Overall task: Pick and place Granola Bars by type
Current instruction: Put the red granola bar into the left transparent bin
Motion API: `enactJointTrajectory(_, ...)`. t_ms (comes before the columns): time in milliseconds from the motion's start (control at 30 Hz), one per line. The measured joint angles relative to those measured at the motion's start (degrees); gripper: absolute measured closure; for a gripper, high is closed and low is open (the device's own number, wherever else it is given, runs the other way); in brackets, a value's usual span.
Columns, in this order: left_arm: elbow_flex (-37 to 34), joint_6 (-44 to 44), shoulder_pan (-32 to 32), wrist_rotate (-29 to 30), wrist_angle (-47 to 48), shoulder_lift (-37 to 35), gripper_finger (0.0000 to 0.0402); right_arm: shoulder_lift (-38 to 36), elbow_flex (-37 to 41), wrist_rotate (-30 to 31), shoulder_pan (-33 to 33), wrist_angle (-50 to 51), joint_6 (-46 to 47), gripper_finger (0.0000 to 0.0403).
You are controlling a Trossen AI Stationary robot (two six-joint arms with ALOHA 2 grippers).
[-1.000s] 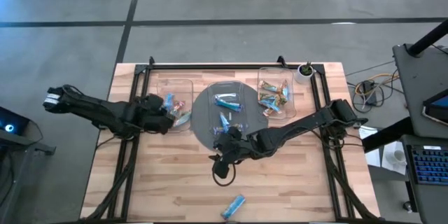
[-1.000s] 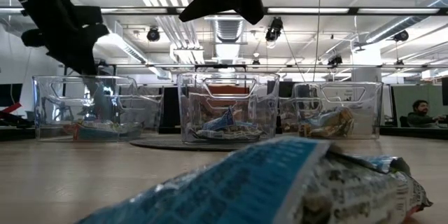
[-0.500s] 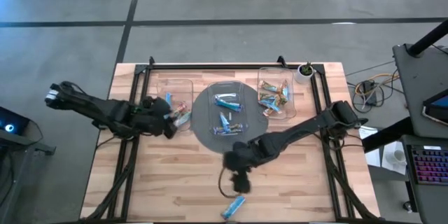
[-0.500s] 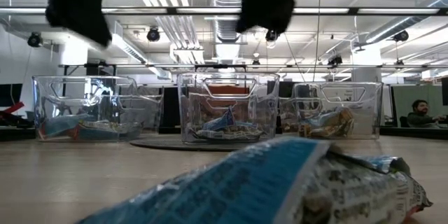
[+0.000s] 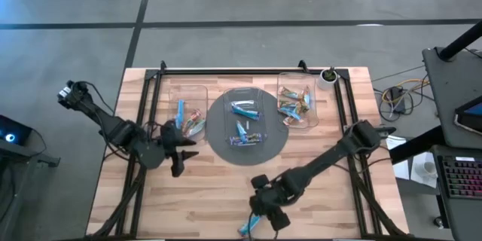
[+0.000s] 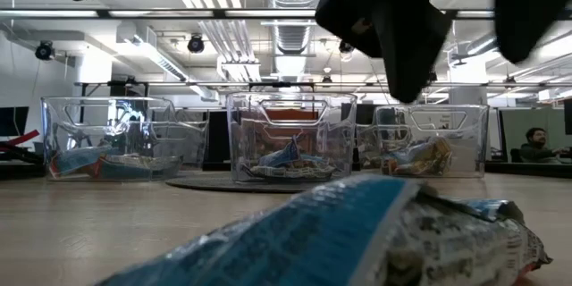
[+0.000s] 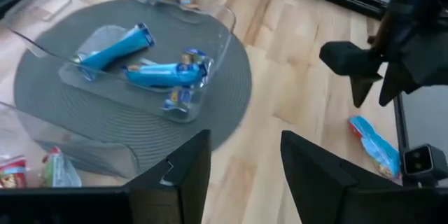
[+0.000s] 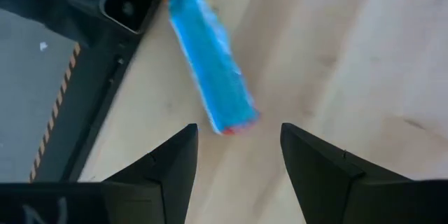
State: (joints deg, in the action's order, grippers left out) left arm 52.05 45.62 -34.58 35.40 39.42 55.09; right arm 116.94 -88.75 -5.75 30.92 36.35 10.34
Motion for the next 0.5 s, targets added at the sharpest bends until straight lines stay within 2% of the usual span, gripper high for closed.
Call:
enactJointTrajectory(233, -0.8, 3.7, -2.0, 0.0, 0.1, 2.1, 0.0245, 3.9, -2.6, 1.5, 2.7, -2.0, 3.0, 0.0201)
enactJointTrajectory(400, -0.9, 5.0, -2.4, 0.0, -0.2, 3.6, 0.0245, 6.0, -5.6, 7.3, 3.4, -2.4, 3.0, 0.0158)
enactJointTrajectory(500, -0.8, 5.4, -2.4, 0.0, -0.8, 4.2, 0.0245, 7.1, -6.6, 7.5, 3.5, -2.3, 3.0, 0.0124)
